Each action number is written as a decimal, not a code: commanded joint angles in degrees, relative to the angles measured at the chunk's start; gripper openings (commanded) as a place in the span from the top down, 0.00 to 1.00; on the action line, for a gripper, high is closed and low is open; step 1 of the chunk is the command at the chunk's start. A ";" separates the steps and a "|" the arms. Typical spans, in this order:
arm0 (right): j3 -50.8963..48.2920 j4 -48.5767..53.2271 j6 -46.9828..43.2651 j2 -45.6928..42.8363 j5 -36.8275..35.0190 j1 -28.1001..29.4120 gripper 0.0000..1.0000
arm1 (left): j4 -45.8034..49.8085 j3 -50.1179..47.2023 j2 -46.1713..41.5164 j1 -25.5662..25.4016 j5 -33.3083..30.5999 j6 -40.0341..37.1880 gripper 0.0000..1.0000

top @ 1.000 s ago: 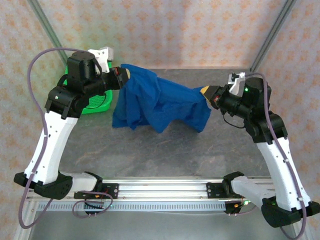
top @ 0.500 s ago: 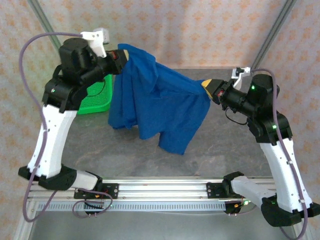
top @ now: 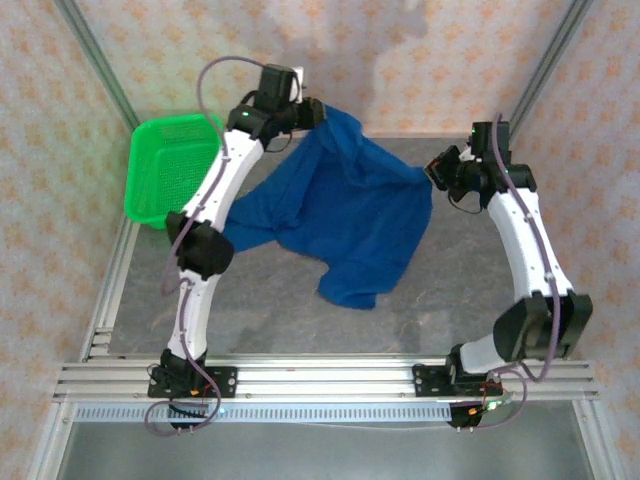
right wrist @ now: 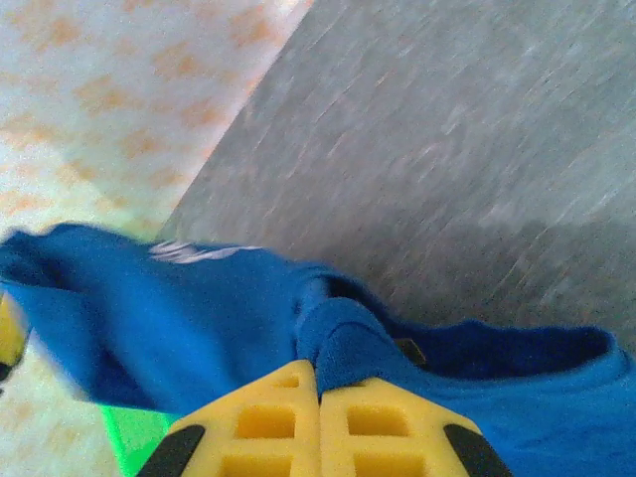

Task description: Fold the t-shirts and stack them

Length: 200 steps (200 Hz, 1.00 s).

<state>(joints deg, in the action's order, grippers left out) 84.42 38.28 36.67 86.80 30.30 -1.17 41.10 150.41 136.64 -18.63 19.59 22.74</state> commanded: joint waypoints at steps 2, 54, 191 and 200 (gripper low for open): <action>0.33 -14.24 -2.88 4.64 -4.50 -3.12 0.82 | -1.04 13.36 3.21 1.46 1.61 7.49 0.22; -3.23 -11.13 -4.59 -1.79 0.21 -2.79 0.38 | 16.29 -9.75 -21.34 0.66 0.06 -0.28 0.15; -46.96 9.90 12.50 -40.25 -0.82 19.97 0.30 | 6.88 -70.17 -37.88 10.07 -6.88 3.25 0.26; -48.15 9.03 13.30 -40.75 -1.30 20.55 0.29 | 5.67 -69.95 -36.27 11.11 -7.06 3.27 0.27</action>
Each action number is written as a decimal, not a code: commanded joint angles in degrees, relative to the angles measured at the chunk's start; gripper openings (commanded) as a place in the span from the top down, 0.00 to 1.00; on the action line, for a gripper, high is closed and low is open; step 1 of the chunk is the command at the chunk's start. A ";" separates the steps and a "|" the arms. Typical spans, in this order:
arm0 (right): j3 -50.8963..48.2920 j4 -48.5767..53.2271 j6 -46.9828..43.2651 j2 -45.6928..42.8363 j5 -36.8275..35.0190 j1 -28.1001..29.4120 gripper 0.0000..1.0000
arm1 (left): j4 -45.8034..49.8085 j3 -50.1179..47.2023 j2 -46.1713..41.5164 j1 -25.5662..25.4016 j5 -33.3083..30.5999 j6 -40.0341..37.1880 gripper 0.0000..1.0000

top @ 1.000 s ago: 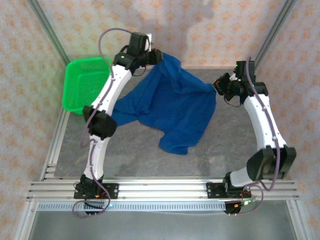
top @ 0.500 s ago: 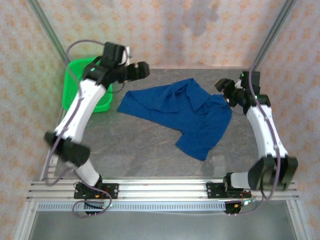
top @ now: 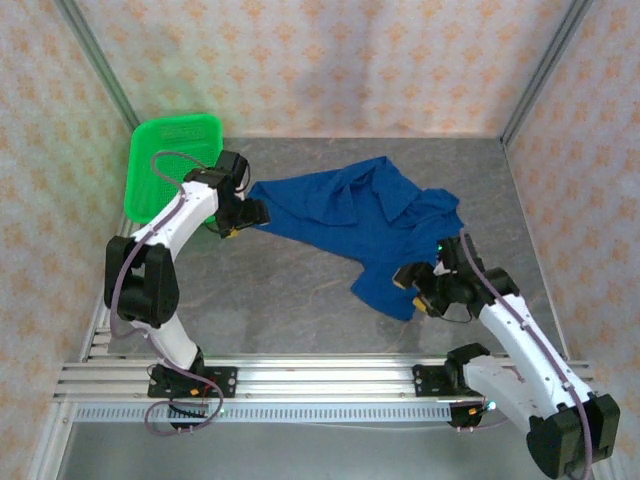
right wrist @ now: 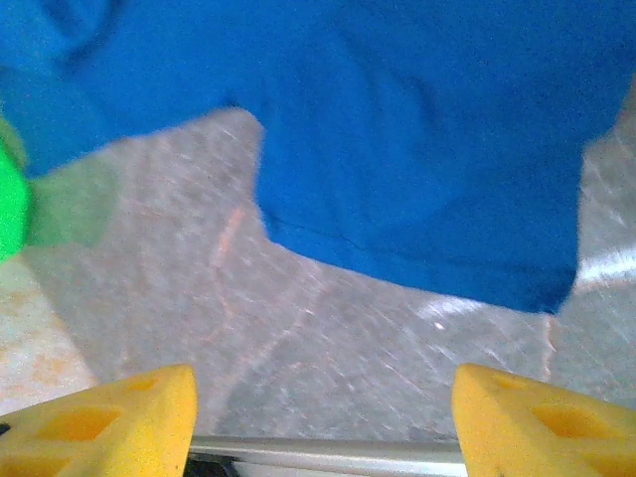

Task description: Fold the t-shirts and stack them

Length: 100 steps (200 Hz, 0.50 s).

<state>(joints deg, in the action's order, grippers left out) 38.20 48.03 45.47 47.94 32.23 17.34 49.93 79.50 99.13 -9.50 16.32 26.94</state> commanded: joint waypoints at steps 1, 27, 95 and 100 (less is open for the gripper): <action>-2.17 -0.72 4.60 -1.93 -3.31 2.10 0.29 | -3.26 1.02 1.46 2.00 -3.85 -0.93 0.27; -4.82 -3.13 6.45 -3.35 -4.01 2.85 0.28 | -6.03 2.37 6.25 4.17 -4.80 -0.66 0.29; -4.64 -3.52 6.30 -4.22 -5.72 3.97 0.24 | -11.87 6.07 16.46 6.12 -6.52 0.13 0.34; -4.58 -3.66 6.35 -4.24 -5.68 4.01 0.24 | -12.24 6.39 16.99 6.18 -6.59 0.26 0.34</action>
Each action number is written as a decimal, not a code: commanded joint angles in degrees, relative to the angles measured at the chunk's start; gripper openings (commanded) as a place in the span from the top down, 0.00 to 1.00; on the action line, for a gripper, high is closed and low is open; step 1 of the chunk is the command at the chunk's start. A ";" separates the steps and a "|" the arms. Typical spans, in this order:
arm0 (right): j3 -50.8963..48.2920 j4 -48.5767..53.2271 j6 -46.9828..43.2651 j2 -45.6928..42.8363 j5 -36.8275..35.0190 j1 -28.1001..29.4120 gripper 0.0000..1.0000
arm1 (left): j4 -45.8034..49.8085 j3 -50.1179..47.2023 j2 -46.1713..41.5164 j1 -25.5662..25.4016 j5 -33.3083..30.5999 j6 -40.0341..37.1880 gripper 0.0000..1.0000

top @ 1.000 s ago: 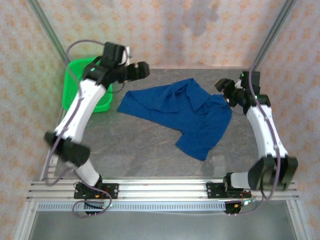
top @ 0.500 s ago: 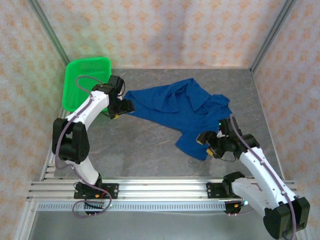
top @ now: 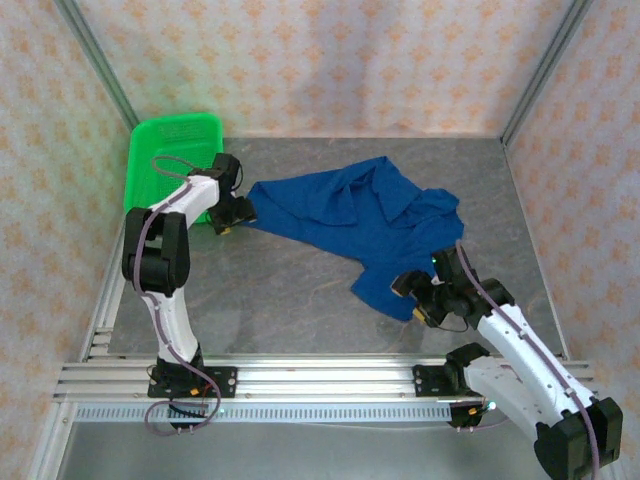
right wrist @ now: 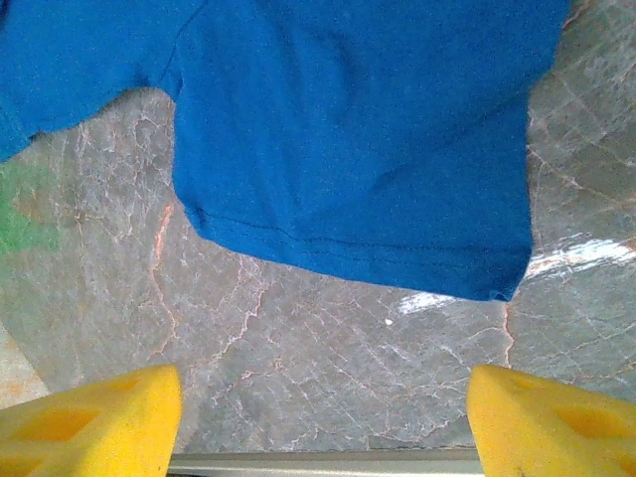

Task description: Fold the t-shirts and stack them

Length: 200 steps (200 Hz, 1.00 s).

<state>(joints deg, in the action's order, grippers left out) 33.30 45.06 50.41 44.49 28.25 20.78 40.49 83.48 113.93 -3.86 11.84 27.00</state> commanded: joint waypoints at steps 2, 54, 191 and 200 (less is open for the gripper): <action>0.33 -0.68 1.37 -0.85 -1.66 0.58 0.24 | -3.01 2.52 2.36 0.52 -2.15 0.25 0.34; 0.36 0.51 2.61 -2.85 -2.42 0.85 0.24 | -2.16 6.33 6.73 1.17 -3.94 0.94 0.41; 0.76 1.93 2.16 -4.99 -3.25 0.85 0.24 | -5.47 -2.87 -7.78 3.71 2.76 0.81 0.28; 0.72 1.88 2.09 -4.83 -3.15 0.89 0.24 | -6.05 -3.21 -7.93 3.41 3.33 1.28 0.28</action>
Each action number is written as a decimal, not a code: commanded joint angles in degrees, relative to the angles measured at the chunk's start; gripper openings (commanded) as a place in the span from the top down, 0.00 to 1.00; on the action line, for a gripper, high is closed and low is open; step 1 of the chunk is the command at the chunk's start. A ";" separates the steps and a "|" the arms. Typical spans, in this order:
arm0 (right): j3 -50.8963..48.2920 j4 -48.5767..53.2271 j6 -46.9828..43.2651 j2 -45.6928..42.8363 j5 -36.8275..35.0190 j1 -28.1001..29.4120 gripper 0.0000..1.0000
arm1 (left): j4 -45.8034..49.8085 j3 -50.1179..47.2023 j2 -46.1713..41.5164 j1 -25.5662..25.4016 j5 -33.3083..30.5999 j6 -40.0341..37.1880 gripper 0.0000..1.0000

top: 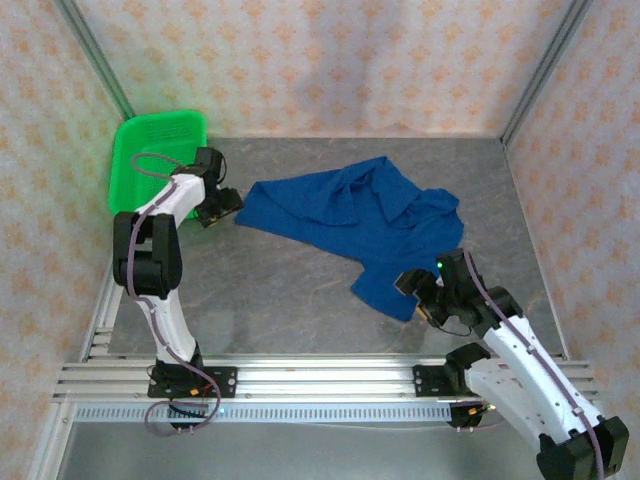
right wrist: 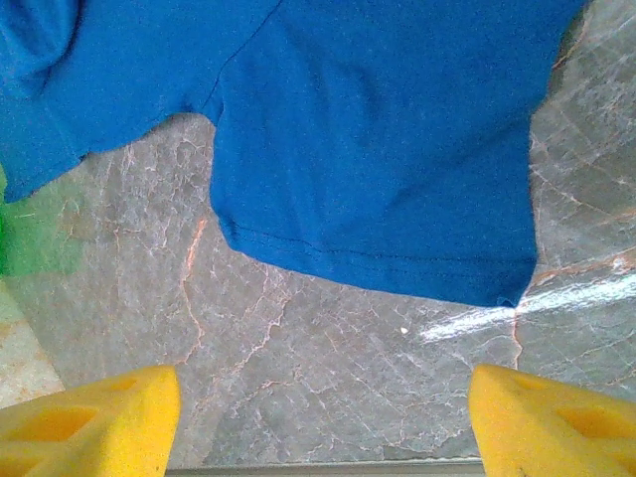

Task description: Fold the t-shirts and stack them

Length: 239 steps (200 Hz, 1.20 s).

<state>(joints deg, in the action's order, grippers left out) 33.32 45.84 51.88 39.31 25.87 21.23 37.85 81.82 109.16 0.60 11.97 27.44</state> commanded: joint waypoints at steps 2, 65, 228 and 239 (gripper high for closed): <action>0.69 1.09 0.60 0.33 -0.74 0.44 0.24 | -3.55 -1.61 -3.10 -1.11 3.38 1.01 0.28; 0.78 1.44 0.59 0.33 -0.43 0.41 0.24 | -3.65 0.10 3.67 -1.39 3.23 1.59 0.34; -5.40 4.37 3.79 2.72 -1.02 1.15 0.26 | -6.02 3.16 8.75 -6.27 7.02 2.42 0.96; -6.42 2.03 4.57 4.08 -1.33 1.54 0.27 | -6.16 2.42 7.61 -6.29 6.96 2.11 1.00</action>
<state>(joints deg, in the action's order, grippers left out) 29.10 49.93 52.75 41.65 25.65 22.00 32.12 84.64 118.67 -5.65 18.09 30.06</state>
